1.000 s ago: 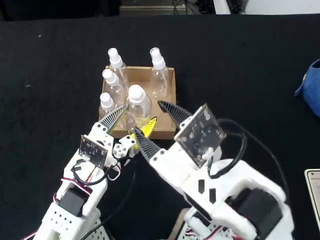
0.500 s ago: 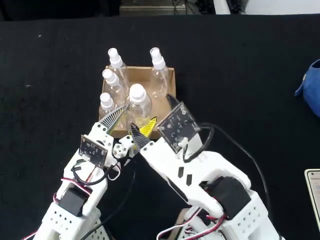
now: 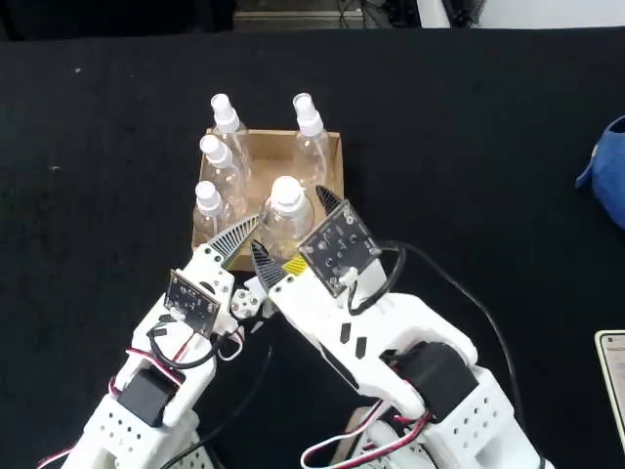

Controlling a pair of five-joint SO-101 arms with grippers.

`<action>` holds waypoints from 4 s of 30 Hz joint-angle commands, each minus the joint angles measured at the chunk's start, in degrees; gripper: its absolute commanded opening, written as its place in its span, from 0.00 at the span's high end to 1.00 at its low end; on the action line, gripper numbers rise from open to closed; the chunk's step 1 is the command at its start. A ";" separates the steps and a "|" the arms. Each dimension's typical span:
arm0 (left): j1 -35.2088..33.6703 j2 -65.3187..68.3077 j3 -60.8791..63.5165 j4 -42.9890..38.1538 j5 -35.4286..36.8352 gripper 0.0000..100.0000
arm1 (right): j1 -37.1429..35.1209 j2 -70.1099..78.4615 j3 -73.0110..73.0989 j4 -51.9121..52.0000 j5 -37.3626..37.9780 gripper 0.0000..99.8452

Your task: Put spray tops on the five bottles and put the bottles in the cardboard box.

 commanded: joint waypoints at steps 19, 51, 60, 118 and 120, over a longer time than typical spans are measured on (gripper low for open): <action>0.22 -0.88 1.27 1.14 0.44 0.82 | 10.90 -1.01 -0.13 -7.65 0.09 0.99; 11.82 -0.88 1.19 24.09 0.26 0.97 | 23.91 22.37 21.14 -48.62 -5.71 0.99; 11.38 -0.88 1.27 22.24 0.44 0.97 | 21.36 22.46 27.74 -55.03 -5.80 0.99; 11.12 -0.88 1.27 23.56 0.00 0.97 | 21.01 37.14 22.11 -54.95 -5.27 0.65; 11.12 -0.88 1.27 23.56 0.00 0.97 | 21.01 37.14 22.11 -54.95 -5.71 0.59</action>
